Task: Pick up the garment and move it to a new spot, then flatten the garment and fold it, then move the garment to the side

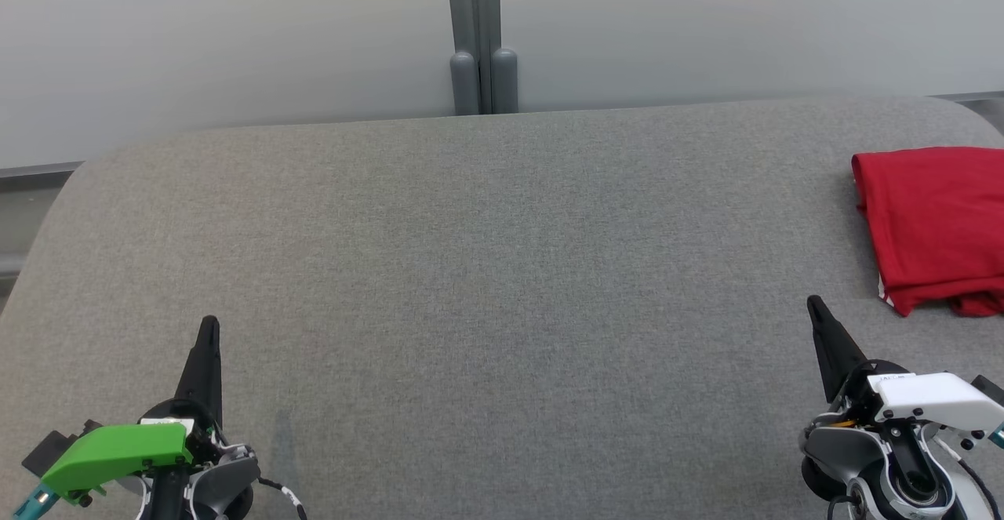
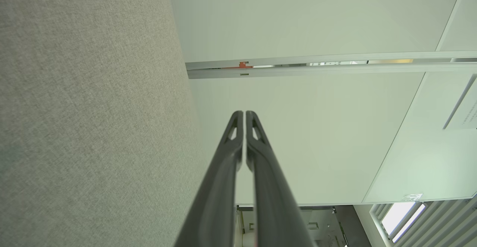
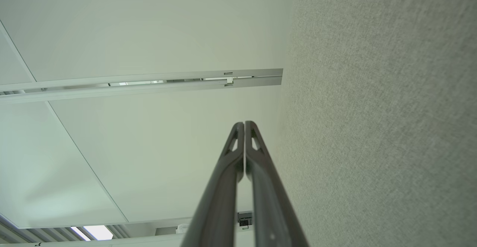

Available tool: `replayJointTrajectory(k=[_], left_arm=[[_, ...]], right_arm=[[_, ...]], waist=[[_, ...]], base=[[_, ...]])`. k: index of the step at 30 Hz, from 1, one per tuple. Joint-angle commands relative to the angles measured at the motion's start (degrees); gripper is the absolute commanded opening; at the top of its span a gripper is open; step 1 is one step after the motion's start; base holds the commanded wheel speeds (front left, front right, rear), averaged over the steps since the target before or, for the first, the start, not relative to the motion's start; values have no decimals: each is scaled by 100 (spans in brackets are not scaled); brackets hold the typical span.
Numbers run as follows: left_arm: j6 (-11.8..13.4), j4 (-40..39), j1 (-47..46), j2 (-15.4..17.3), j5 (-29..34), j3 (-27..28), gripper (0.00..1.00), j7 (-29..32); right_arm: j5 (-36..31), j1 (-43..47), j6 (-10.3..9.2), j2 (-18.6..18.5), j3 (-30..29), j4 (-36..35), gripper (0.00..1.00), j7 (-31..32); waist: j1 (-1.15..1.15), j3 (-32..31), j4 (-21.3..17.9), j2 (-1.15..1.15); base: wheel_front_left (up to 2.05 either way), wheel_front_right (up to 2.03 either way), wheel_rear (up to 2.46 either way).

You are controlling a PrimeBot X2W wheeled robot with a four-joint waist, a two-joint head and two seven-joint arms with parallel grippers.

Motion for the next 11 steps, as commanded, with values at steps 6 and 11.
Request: replayJointTrajectory(k=[6, 11], left_arm=[[-21, -8, -65, 42, -4, 13, 0, 18], [-21, -8, -65, 42, -4, 12, 0, 17]], right_arm=[[39, -29, 2, -3, -9, -28, 0, 20], [39, -29, 2, -3, -9, -28, 0, 20]], waist=[[0, 0, 0, 0], [0, 0, 0, 0]], base=[[0, 0, 0], [0, 0, 0]])
